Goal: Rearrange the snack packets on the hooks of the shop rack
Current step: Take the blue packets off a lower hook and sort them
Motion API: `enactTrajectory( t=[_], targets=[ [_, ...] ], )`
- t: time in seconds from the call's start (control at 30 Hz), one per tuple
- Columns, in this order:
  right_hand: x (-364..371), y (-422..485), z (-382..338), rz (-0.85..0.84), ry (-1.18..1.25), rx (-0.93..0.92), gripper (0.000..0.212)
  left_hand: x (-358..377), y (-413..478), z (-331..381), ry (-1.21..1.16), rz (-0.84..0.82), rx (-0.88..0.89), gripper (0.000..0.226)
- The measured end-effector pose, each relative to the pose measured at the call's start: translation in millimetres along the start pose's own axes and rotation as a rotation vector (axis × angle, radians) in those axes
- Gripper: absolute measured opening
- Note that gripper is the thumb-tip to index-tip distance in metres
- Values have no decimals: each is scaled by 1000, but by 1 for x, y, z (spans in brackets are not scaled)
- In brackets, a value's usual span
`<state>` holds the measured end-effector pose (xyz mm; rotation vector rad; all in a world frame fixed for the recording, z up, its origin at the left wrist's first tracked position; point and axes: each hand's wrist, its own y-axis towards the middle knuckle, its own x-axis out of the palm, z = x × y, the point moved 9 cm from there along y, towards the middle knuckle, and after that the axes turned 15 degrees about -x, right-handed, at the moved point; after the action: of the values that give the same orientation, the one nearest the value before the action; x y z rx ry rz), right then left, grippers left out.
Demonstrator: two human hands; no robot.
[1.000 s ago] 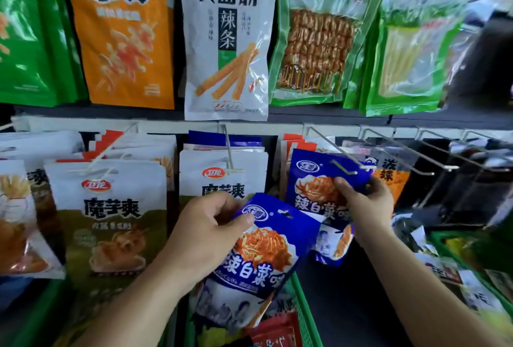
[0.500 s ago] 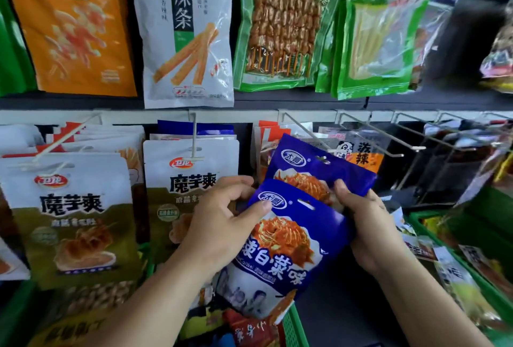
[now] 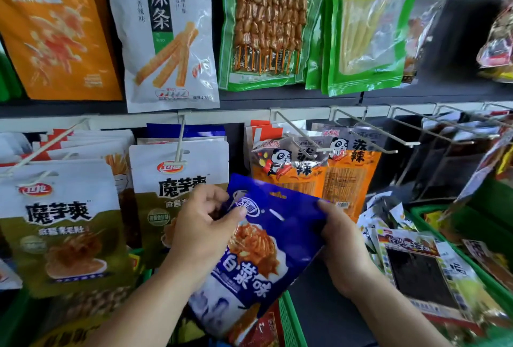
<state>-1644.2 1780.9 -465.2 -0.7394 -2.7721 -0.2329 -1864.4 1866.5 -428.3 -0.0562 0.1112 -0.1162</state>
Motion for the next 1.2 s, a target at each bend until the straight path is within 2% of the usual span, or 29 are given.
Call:
enactTrajectory(
  t=[0.07, 0.1, 0.13, 0.17, 0.23, 0.27, 0.33, 0.43, 0.57, 0.7, 0.83, 0.9, 1.0, 1.2],
  targets=[
    [-13, 17, -6, 108, -89, -98, 39, -2, 0, -7, -61, -43, -90, 34],
    [-22, 28, -12, 173, -160, -159, 30, -3, -2, -9, -56, -61, -117, 36],
    [-28, 39, -18, 218, -229, -216, 20, -4, -2, -10, -20, -69, -126, 33],
    [-30, 49, -24, 228, -294, -249, 19, -4, -2, -11, 37, -72, -127, 25],
    [-29, 70, -32, 205, -362, -257, 42, -5, -4, -12, 115, -78, -131, 7],
    [-27, 78, -36, 188, -355, -246, 52, -5, -5, -12, 128, -83, -135, 3],
    [-21, 90, -38, 126, -323, -221, 58, -8, -5, -10, 143, -86, -139, 6],
    [-19, 96, -34, 84, -301, -224, 45, -14, -3, -5, 139, -77, -150, 8],
    [-16, 97, -36, 87, -301, -328, 22, -14, 0, -3, 147, -86, -154, 11],
    [3, 104, -58, 24, -250, -347, 30, -12, -2, 3, 139, -83, -126, 12],
    [14, 100, -70, -19, -215, -330, 17, -15, -7, 16, 125, -50, -37, 22],
    [5, 94, -71, -11, -209, -306, 8, -14, -9, 20, 107, -59, -22, 18],
    [-12, 78, -76, -27, -216, -287, 23, -10, -13, 25, 97, -78, 2, 14],
    [-49, 43, -85, -32, -311, -383, 8, 1, -28, 25, 125, -151, -15, 11]
  ],
)
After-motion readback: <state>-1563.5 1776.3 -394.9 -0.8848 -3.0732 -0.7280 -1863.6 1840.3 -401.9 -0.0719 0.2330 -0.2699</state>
